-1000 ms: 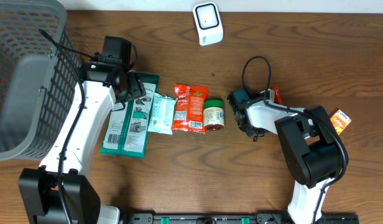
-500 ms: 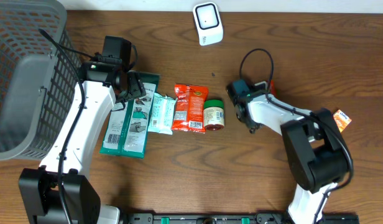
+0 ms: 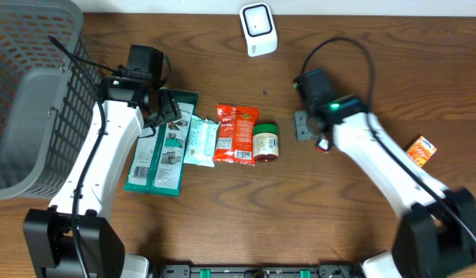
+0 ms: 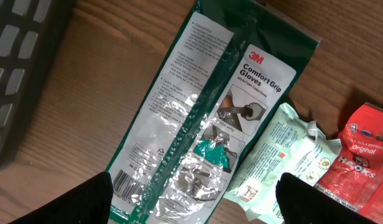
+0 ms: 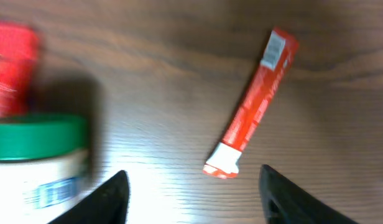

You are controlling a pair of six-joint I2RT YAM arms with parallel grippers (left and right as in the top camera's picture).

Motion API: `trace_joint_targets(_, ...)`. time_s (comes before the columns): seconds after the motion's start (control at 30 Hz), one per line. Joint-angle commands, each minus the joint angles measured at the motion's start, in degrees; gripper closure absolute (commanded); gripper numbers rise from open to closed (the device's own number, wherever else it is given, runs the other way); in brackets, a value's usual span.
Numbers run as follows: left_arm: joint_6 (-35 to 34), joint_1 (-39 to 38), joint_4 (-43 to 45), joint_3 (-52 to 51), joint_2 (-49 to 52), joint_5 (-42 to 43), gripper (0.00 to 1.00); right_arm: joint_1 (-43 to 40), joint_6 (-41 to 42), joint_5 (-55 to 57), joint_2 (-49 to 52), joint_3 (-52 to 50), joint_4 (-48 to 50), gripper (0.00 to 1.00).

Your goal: Scan the item barcode

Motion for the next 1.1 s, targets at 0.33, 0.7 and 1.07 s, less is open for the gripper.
trace_joint_targets(0.33, 0.37, 0.02, -0.17, -0.17, 0.11, -0.33, 0.16, -12.72, 17.11, -12.35, 2.84, -1.51, 0.87, 0.55)
trace_joint_targets(0.7, 0.37, 0.02, -0.17, -0.17, 0.11, -0.33, 0.16, -8.07, 17.99, -1.77, 13.0, -1.51, 3.89, 0.63)
trace_joint_targets(1.07, 0.37, 0.02, -0.17, -0.17, 0.11, -0.33, 0.16, -6.08, 17.97, 4.85, 19.87, -1.51, 7.61, 0.69)
